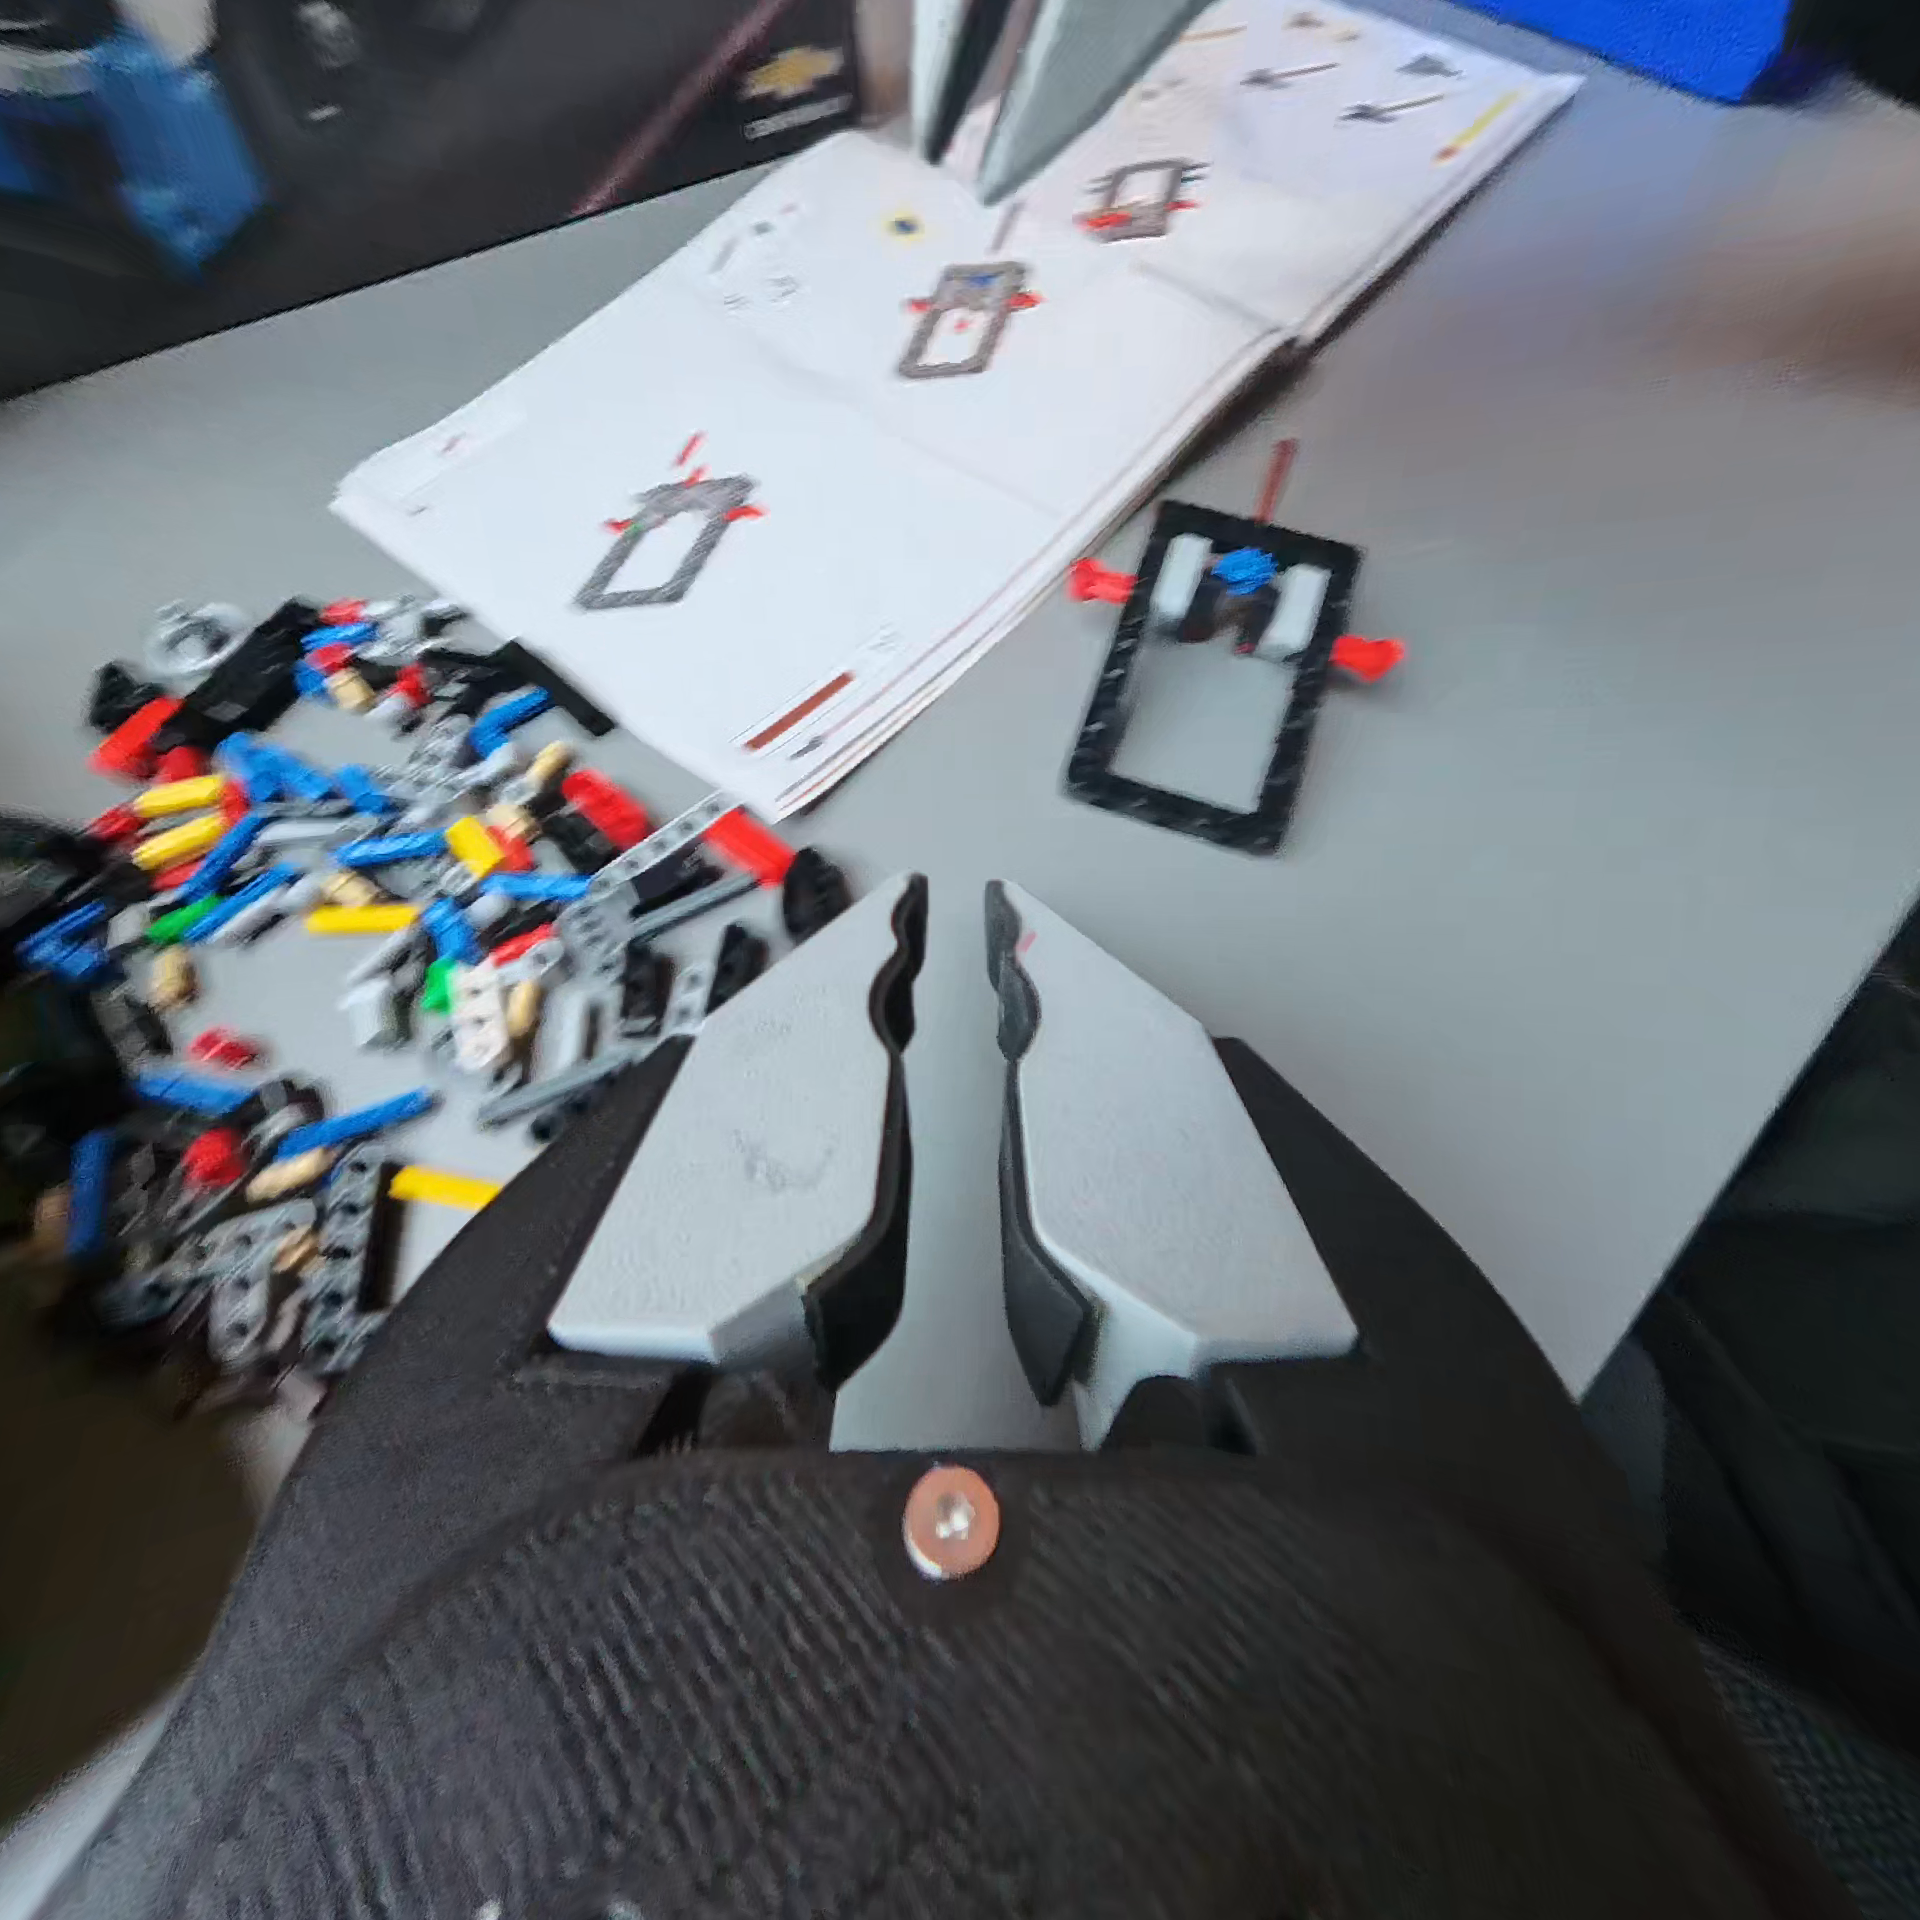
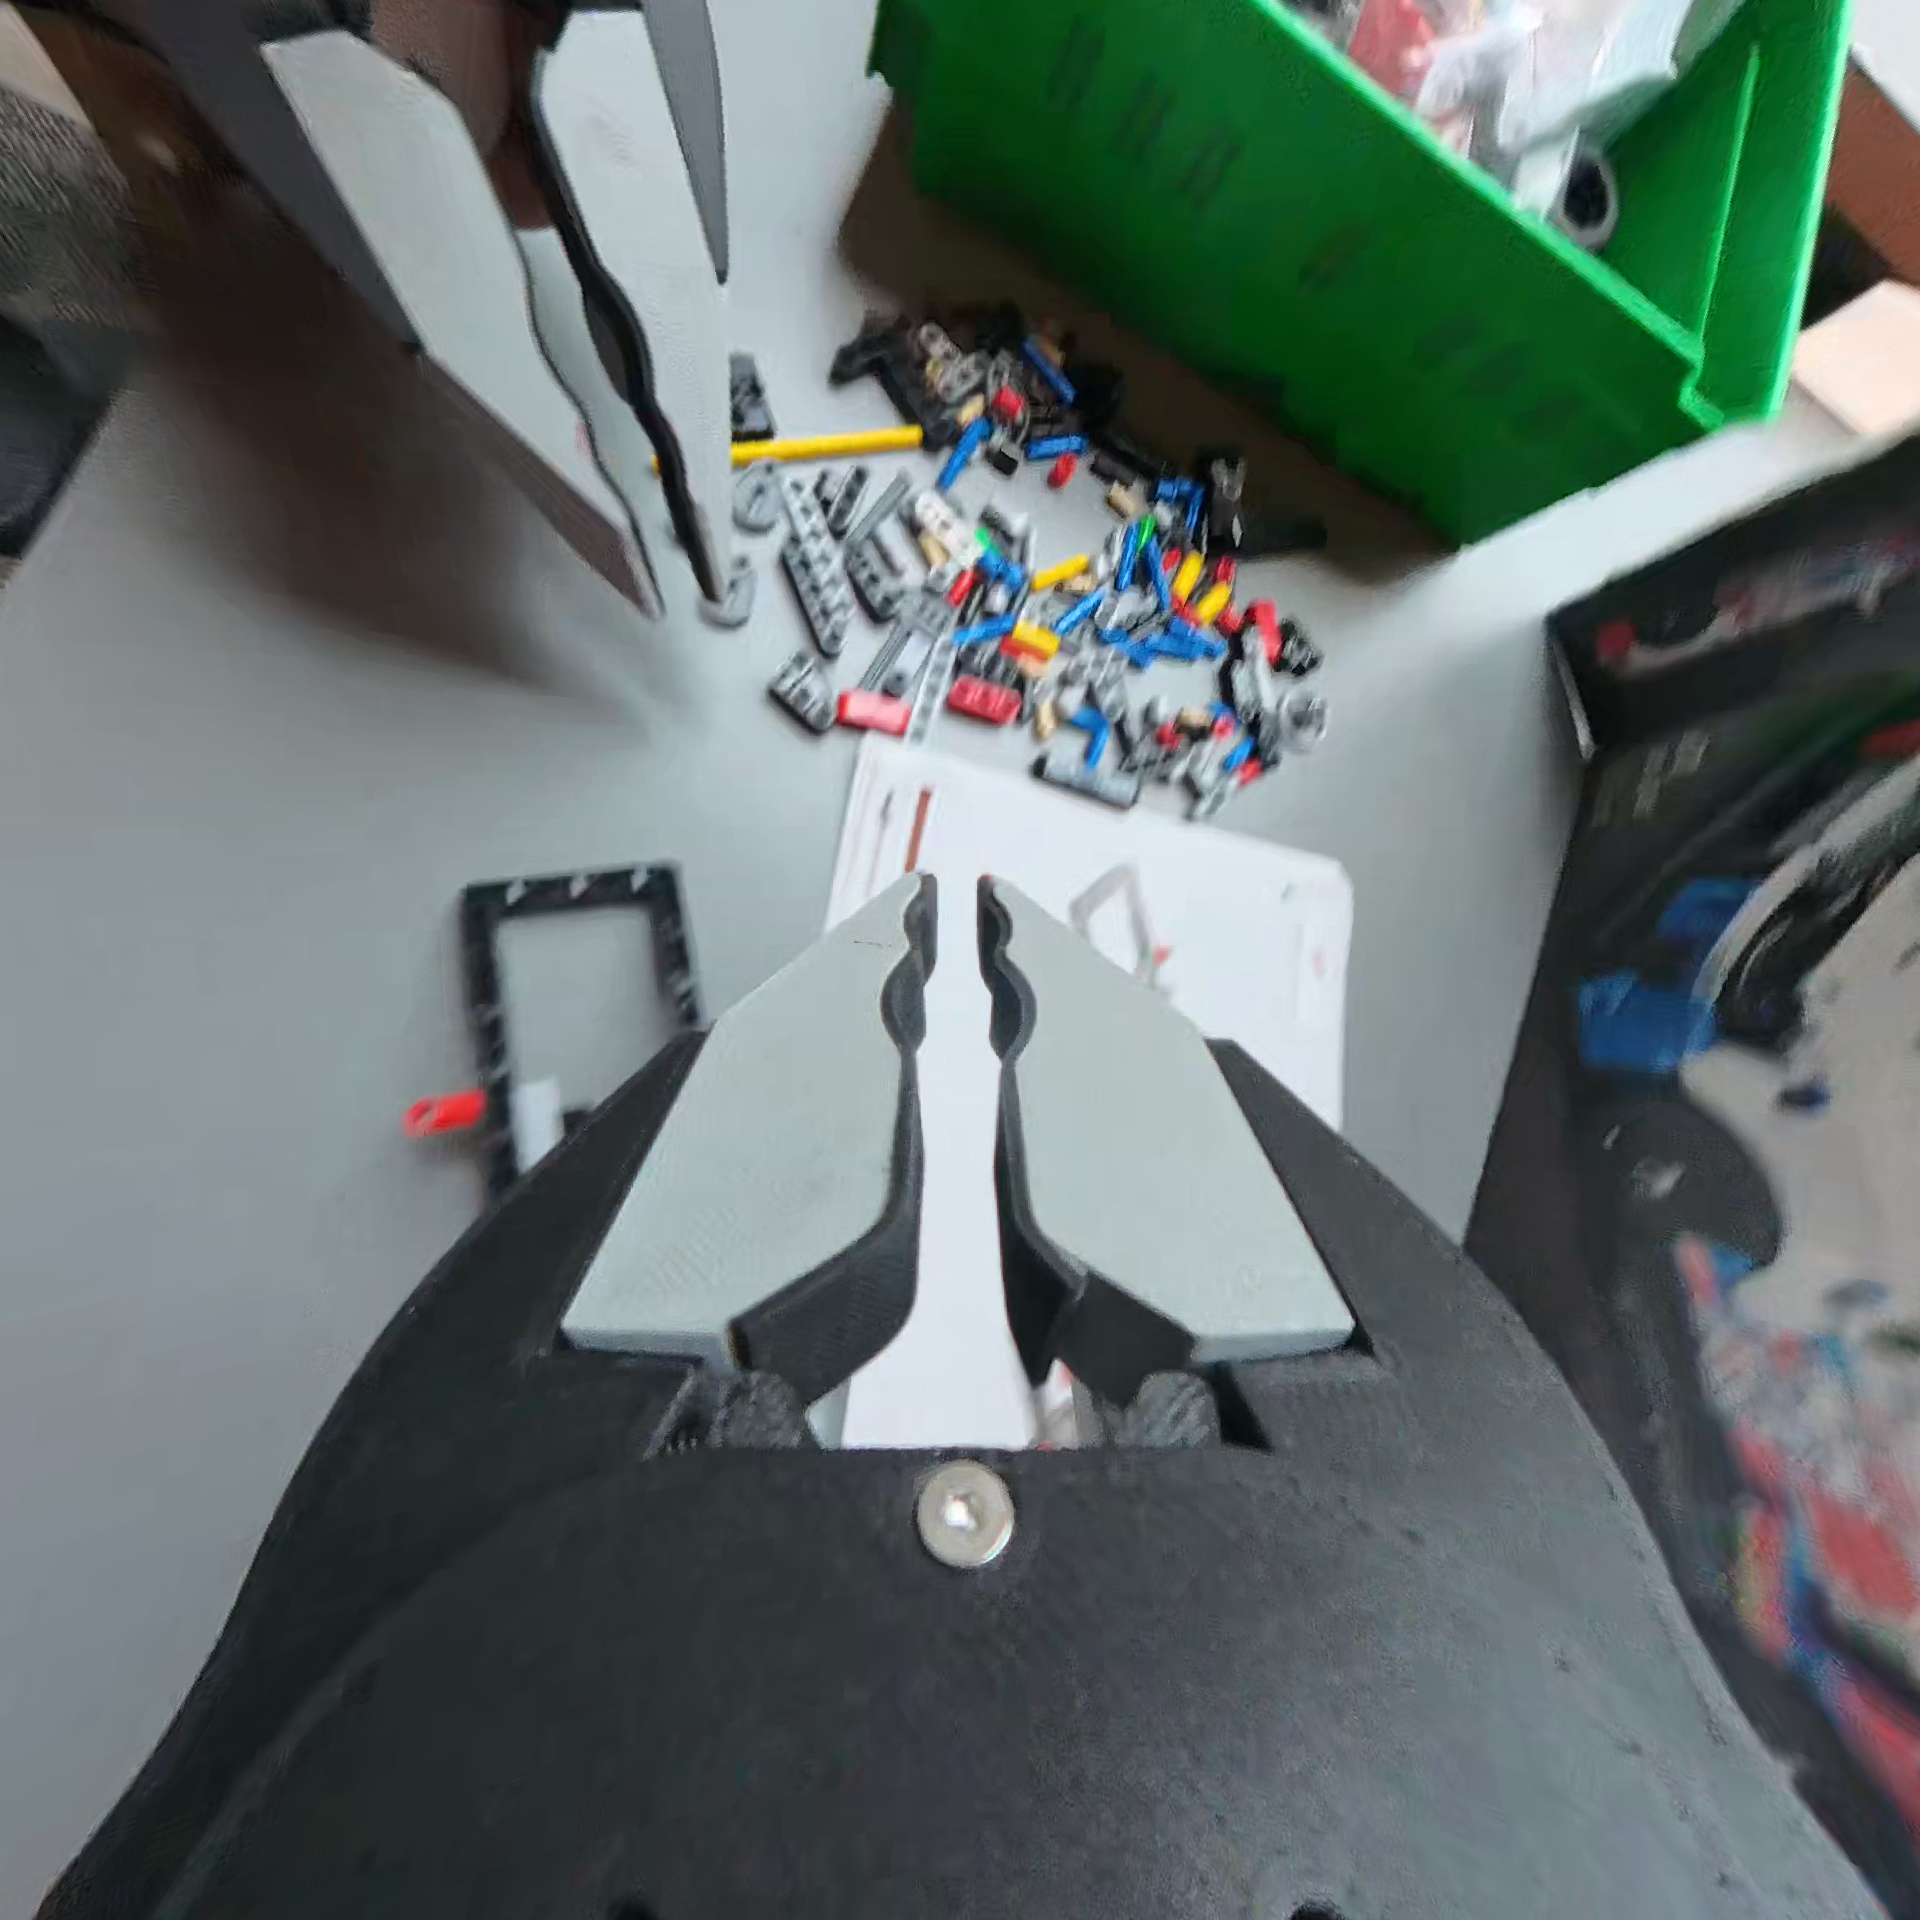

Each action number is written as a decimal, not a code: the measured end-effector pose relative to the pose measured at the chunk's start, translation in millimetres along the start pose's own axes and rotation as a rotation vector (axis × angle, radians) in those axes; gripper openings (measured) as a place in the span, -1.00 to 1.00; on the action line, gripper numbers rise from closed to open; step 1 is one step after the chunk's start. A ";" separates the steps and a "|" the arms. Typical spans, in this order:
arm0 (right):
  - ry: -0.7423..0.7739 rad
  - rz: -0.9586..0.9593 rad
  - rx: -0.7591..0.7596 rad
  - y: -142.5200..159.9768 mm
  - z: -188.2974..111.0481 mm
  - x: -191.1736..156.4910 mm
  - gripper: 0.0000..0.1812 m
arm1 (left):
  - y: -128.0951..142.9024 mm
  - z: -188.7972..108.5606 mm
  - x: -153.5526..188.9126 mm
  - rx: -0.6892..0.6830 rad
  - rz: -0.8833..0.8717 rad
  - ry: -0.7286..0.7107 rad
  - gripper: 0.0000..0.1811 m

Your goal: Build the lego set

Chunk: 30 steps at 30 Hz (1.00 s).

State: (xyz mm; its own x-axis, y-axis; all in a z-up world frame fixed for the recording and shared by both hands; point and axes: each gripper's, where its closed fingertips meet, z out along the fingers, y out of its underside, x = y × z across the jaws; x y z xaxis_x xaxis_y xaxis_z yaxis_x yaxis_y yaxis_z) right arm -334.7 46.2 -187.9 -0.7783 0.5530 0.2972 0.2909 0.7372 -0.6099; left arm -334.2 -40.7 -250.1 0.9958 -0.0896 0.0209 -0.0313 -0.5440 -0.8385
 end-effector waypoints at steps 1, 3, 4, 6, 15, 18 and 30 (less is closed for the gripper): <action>-0.004 0.066 0.016 17.3 -15.0 -10.8 -0.94 | -6.0 6.3 12.0 0.002 0.019 0.040 -0.90; -0.029 0.231 0.042 51.3 -35.2 -32.6 -0.87 | -15.8 21.6 35.1 -0.018 0.047 0.122 -0.90; -0.050 0.318 0.052 66.6 -40.7 -42.9 -0.85 | -19.2 29.9 45.2 -0.034 0.022 0.169 -0.93; -0.107 0.456 0.070 90.3 -43.4 -61.6 -0.79 | -23.1 44.4 66.2 -0.074 -0.138 0.309 -0.94; -0.167 0.294 0.276 101.5 -24.9 -82.6 -0.72 | -35.2 72.3 79.2 -0.167 -0.747 0.517 -0.78; -0.168 0.230 0.269 101.4 -17.3 -81.4 -0.72 | -30.6 79.0 77.7 -0.205 -0.816 0.491 -0.70; -0.147 0.039 0.296 98.4 -10.4 -76.2 -0.79 | -44.0 77.7 81.8 -0.069 -0.585 0.455 -1.00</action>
State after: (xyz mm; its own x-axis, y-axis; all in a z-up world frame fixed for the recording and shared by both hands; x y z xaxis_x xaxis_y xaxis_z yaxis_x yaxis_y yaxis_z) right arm -241.0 80.6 -263.0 -0.8481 0.5008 0.1729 0.1647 0.5594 -0.8124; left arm -244.7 40.7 -253.8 0.7175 -0.0978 0.6897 0.4728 -0.6586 -0.5853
